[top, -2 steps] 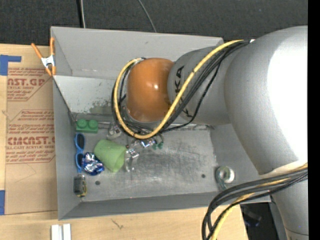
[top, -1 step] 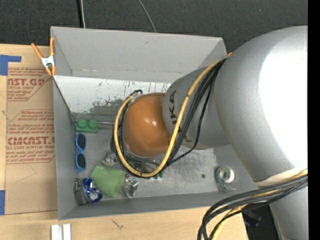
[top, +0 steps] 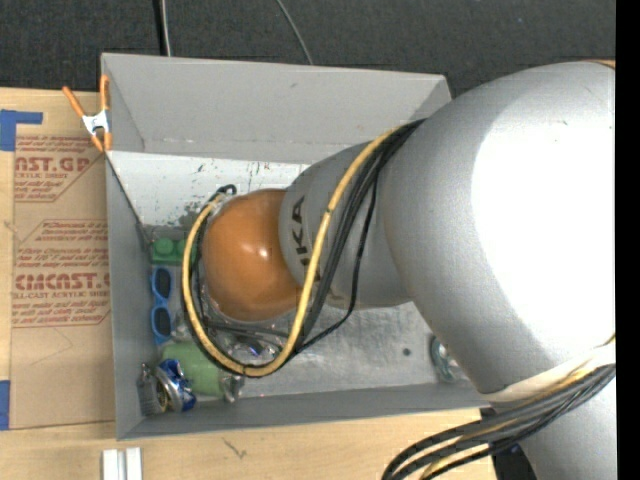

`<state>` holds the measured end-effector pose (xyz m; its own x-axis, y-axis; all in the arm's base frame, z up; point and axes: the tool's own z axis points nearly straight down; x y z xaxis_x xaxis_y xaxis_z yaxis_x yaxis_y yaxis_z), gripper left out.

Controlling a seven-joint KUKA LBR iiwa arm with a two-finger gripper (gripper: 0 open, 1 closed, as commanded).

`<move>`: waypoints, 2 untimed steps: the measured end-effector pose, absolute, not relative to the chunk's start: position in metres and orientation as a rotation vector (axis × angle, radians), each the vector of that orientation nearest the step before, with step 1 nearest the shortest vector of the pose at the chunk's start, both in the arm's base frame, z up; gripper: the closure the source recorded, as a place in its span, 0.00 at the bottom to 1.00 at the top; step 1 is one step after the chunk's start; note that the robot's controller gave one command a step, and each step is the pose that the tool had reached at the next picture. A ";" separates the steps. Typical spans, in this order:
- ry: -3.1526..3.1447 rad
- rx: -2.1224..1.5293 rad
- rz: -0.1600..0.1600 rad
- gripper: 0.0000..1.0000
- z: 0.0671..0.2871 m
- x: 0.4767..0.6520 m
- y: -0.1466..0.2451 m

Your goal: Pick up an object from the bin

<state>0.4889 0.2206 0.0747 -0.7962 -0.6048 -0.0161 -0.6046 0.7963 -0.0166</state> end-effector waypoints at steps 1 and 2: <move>2.955 -1.003 -0.001 1.00 0.075 0.486 0.226; 2.968 -1.006 0.001 1.00 0.133 0.488 0.227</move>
Offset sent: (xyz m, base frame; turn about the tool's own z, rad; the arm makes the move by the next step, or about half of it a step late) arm 0.0000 0.0000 0.0000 0.0000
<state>0.4877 0.2274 0.1328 -0.7938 -0.6081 -0.0075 -0.6081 0.7938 -0.0020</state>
